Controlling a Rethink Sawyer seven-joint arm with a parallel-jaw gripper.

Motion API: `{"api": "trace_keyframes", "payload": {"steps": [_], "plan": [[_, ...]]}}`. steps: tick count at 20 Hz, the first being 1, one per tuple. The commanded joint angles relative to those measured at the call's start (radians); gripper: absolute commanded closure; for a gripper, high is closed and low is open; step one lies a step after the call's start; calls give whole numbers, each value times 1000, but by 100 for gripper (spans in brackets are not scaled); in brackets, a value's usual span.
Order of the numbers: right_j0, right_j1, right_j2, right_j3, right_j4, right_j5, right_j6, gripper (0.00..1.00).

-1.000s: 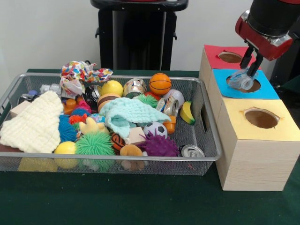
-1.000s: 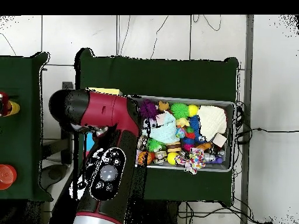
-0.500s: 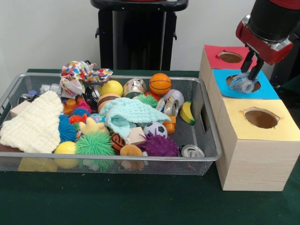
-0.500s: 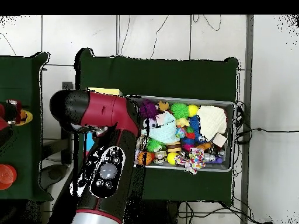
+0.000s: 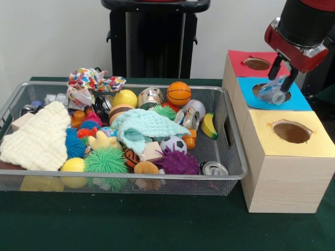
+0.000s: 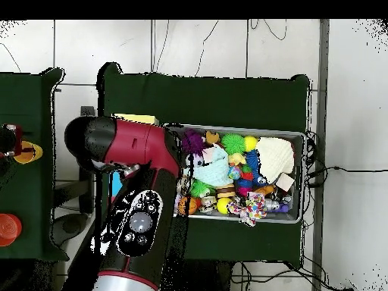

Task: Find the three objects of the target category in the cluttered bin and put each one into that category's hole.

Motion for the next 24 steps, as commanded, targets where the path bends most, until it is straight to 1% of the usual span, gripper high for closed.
{"api": "trace_keyframes", "payload": {"steps": [1, 10, 13, 18, 20, 24], "plan": [[-1, 59, 37, 92, 24, -61, 261, 0], [-5, 58, 38, 88, 27, -33, 254, 0], [-9, 52, 17, 53, 7, 31, 251, 0], [-53, 17, -9, -20, -53, 122, 141, 0], [-59, 13, -11, -31, -69, 129, 107, 0], [-74, 3, -4, -7, -72, 89, 63, 0]]}}
